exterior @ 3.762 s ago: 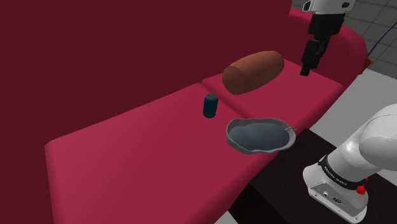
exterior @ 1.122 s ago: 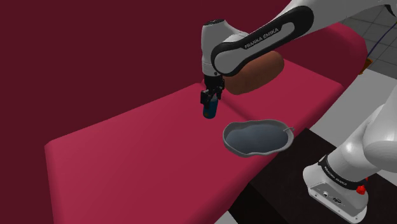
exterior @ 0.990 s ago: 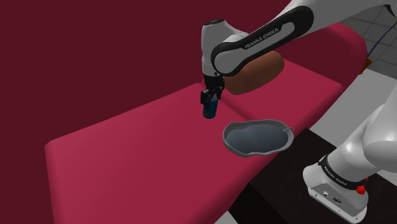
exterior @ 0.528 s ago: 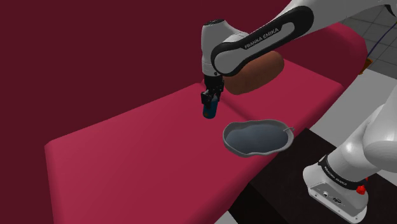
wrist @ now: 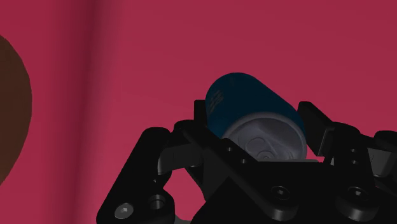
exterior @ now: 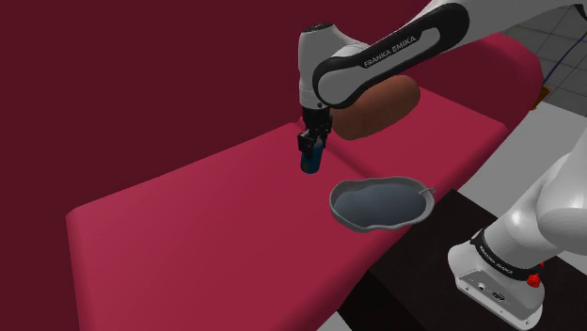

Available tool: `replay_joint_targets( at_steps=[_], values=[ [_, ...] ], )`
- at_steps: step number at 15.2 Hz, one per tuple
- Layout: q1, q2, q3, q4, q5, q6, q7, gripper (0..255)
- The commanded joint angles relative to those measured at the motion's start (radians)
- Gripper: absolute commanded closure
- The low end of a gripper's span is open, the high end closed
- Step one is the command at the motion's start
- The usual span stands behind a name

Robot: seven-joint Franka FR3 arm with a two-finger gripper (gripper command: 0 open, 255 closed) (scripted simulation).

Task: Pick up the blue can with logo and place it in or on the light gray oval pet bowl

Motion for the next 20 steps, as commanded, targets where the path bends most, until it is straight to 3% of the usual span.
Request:
replay_joint_targets(
  at_steps=[1, 20],
  values=[
    [-0.001, -0.013, 0.001, 0.013, 0.005, -0.025, -0.004, 255],
    [-0.007, -0.121, 0.005, 0.146, 0.041, -0.262, -0.031, 255]
  ],
)
